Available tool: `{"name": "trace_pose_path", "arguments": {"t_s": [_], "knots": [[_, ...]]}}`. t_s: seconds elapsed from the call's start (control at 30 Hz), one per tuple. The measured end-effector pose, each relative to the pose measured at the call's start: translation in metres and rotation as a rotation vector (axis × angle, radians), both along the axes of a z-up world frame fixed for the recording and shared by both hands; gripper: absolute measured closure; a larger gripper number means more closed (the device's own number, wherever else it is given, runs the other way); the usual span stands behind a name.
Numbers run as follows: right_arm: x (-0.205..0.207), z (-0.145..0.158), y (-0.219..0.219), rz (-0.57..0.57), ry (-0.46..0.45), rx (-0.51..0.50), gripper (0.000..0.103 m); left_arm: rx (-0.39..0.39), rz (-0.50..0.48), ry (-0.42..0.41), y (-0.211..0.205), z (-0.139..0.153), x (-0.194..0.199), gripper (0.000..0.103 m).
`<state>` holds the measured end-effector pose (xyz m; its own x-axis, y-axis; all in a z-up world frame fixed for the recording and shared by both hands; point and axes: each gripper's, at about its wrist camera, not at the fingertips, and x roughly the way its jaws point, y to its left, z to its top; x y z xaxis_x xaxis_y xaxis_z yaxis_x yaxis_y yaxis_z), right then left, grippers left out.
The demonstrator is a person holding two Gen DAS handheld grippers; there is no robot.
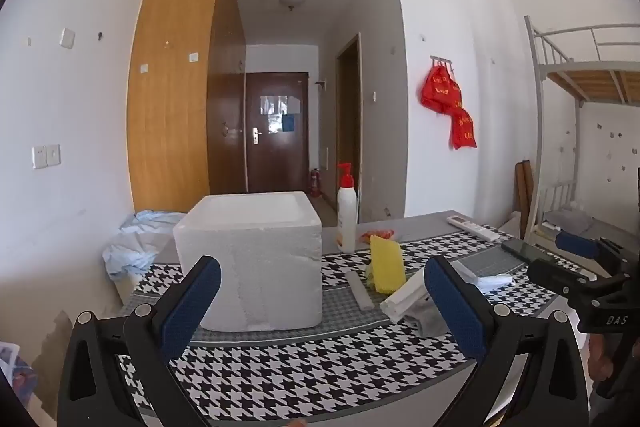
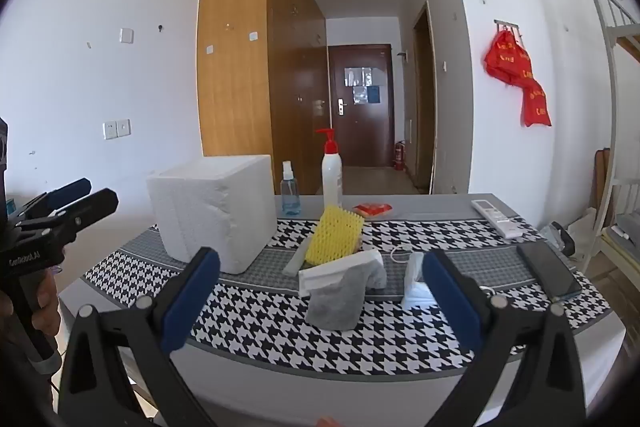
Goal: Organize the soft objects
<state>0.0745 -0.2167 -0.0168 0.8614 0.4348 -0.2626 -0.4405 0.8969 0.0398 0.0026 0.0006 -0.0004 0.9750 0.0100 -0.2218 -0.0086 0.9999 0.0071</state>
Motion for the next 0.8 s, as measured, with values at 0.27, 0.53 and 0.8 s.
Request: {"name": "trace_pose_path", "arguments": {"t_s": [0.27, 0.53, 0.8], "knots": [[0.0, 0.0, -0.001, -0.002, 0.004, 0.006, 0.001, -0.016, 0.021, -0.029, -0.001, -0.001, -0.006, 0.001], [0.0, -0.001, -0.002, -0.003, 0.001, 0.011, 0.001, -0.039, 0.032, -0.025, 0.006, 0.0, -0.003, 0.001], [-0.001, 0.003, -0.006, -0.004, -0.003, 0.023, 0.001, -0.041, 0.025, -0.019, 0.005, 0.0, -0.003, 0.001]]}}
